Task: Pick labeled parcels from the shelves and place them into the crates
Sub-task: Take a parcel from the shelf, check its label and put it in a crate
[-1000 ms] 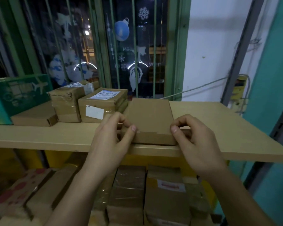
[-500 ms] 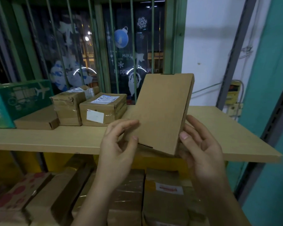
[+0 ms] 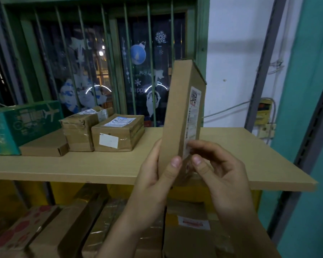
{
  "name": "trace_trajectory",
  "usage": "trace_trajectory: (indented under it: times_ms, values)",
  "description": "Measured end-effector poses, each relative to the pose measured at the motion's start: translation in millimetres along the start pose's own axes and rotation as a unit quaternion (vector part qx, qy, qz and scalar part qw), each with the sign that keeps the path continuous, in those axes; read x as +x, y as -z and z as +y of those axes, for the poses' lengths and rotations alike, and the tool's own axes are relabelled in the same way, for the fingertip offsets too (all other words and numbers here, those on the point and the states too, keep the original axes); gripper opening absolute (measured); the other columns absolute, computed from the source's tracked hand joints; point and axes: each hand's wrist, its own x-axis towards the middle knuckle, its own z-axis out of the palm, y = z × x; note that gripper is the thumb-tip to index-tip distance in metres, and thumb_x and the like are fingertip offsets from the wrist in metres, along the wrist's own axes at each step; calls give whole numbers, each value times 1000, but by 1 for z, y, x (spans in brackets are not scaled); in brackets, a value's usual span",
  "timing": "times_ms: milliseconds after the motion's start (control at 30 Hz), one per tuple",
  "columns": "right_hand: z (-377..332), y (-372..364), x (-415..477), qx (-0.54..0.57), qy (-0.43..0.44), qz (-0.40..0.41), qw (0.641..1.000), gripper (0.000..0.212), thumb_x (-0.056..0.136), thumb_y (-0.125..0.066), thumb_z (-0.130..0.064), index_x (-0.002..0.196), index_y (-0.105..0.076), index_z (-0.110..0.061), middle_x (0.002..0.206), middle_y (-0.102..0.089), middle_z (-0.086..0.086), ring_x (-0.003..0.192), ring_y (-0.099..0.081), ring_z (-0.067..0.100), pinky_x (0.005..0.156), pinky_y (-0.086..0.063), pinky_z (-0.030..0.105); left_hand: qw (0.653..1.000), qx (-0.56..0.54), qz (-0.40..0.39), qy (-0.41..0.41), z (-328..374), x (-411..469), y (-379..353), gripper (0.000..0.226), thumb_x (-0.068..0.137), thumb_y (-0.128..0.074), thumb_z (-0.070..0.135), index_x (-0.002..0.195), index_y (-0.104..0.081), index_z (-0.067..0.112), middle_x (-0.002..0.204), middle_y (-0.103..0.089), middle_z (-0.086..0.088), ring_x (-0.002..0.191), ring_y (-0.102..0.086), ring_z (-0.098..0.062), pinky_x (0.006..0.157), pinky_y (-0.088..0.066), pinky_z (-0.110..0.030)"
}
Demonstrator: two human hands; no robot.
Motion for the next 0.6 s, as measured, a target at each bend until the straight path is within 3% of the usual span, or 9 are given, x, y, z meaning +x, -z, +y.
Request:
trace_trajectory:
  times_ms: [67,200,267,333,400,600]
  values:
    - [0,1,1,-29,11,16,999,34,89,-68,4,109,-74,-23,109,-73,-4,99,-71,10,80,-59,24,999,-7,34,-9,-1,1,1,37,101,-49,28,137,-53,27,127,-69,9,120,-64,-11,91,-55,-23]
    - [7,5,1,-200,45,91,975,50,85,-76,-1,120,-67,-36,127,-57,-17,123,-53,0,101,-50,29,994,6,107,-9,-8,3,5,37,98,-48,34,134,-55,29,121,-70,11,113,-68,-11,84,-57,-24]
    - [9,6,1,-176,31,127,976,57,84,-77,-1,127,-62,-36,132,-54,-17,126,-52,0,98,-54,30,992,7,126,-4,-10,3,6,38,103,-51,33,140,-50,29,122,-69,13,114,-68,-13,86,-59,-28]
    - [10,6,1,-84,3,137,987,68,85,-75,3,135,-54,-37,128,-59,-19,124,-59,7,86,-61,31,990,0,139,9,-12,5,6,46,100,-49,31,146,-43,32,121,-69,16,114,-68,-14,88,-60,-33]
    - [9,8,1,-38,-5,135,990,73,85,-73,8,140,-49,-34,120,-65,-22,116,-65,6,80,-60,25,989,6,150,5,-16,4,6,50,97,-48,30,146,-43,33,120,-70,15,113,-69,-15,88,-60,-36]
    - [6,15,1,-56,5,129,990,68,87,-70,8,137,-51,-34,115,-66,-27,112,-65,-1,77,-57,16,981,41,188,5,-20,7,8,41,98,-50,29,139,-53,31,112,-73,9,107,-70,-15,85,-61,-35]
